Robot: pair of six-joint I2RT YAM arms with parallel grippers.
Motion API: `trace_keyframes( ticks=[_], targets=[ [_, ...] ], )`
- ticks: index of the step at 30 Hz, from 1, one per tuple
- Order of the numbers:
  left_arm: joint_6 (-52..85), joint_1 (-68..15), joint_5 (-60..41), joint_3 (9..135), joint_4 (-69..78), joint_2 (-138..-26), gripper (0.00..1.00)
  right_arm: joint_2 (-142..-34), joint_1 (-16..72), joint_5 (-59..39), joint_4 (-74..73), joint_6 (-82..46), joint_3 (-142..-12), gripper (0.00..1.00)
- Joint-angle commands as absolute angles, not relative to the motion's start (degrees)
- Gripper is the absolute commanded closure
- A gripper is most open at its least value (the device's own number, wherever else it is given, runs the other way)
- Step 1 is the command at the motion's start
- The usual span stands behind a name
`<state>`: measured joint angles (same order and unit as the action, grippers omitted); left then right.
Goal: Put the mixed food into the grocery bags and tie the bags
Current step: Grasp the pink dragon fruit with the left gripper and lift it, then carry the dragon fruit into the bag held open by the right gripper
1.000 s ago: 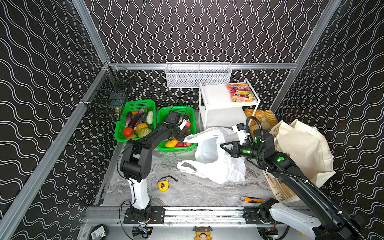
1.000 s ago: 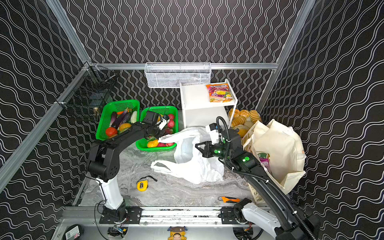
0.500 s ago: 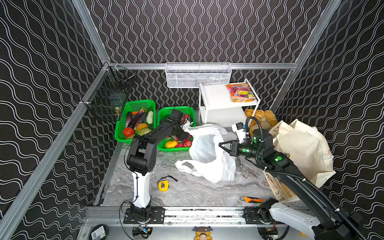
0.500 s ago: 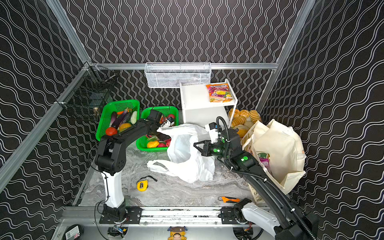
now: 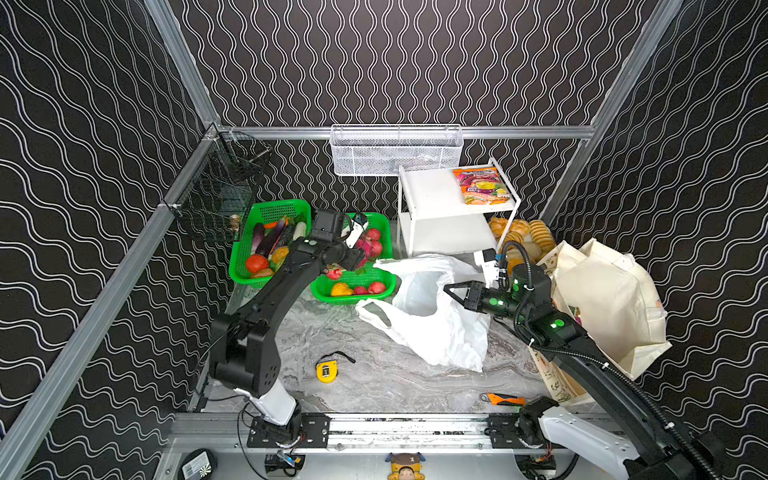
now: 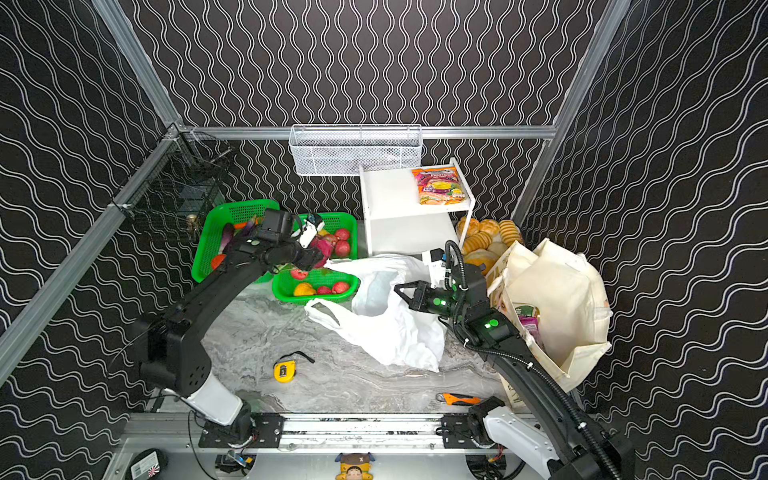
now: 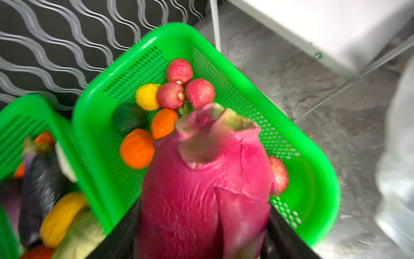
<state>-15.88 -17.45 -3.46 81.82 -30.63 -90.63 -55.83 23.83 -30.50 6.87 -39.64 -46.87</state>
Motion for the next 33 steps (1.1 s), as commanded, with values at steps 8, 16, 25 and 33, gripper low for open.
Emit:
trace_keyframes(
  ticks=[8, 16, 25, 33],
  targets=[
    [-2.32, -17.57, -24.57, 66.83, -42.17, -69.20, 0.45, -55.82, 23.33, -31.99, 1.58, -41.82, -45.94, 1.00],
    [1.38, -20.02, -42.23, 64.80, -42.71, -66.09, 0.47, -56.90, 23.29, -37.44, -0.17, -41.91, -44.94, 1.00],
    [6.87, -31.83, -38.21, 70.95, -38.92, -73.62, 0.50, -58.95, 23.32, -45.75, -1.59, -40.90, -46.17, 1.00],
    [28.43, -32.10, -37.07, 67.92, -22.09, -76.06, 0.51, -57.17, 23.38, -51.29, -14.89, -48.63, -40.76, 1.00]
  ],
)
